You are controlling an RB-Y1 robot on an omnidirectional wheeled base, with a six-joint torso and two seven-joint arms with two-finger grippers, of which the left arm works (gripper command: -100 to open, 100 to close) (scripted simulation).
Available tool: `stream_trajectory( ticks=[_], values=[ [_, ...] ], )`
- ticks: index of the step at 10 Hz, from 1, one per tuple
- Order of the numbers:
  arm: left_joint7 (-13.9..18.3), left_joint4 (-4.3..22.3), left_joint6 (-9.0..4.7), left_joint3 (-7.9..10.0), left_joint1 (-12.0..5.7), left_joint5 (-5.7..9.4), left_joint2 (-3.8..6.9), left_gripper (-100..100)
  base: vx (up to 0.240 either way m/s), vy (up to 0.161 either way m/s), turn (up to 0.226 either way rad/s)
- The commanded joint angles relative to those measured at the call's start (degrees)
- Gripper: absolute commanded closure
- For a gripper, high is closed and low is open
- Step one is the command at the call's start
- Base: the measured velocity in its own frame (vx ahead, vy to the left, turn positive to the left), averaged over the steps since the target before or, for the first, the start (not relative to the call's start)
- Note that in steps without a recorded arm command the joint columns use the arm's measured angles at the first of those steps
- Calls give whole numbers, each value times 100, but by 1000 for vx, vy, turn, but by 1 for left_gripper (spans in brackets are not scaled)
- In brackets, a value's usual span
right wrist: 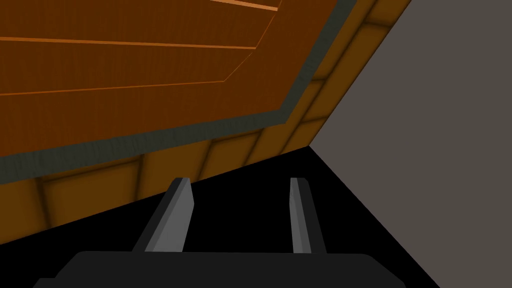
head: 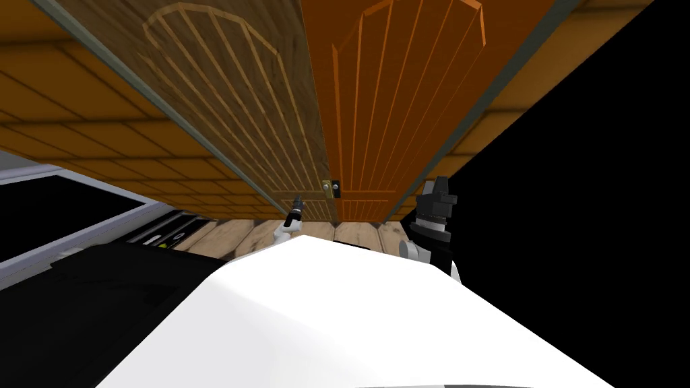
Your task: Pull the door open
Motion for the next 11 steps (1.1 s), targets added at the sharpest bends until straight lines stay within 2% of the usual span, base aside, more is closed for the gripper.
stream_trajectory(
  ticks=[1,4,6,7,8,11],
  values=[
    [-2,29,-32,-32,-72,-7,-21,-100,183,3,-84],
    [-12,-25,-53,-185,-238,-37,-134,-100,185,-34,-136],
    [-14,-77,-67,-317,-365,-61,-225,-100,202,-129,-153],
    [-18,-105,-37,-269,-304,-54,-204,-100,105,-52,-24],
    [-18,-105,-37,-269,-304,-54,-204,100,-16,4,25],
    [-18,-105,-37,-269,-304,-54,-204,100,-29,13,-15]
  ],
)
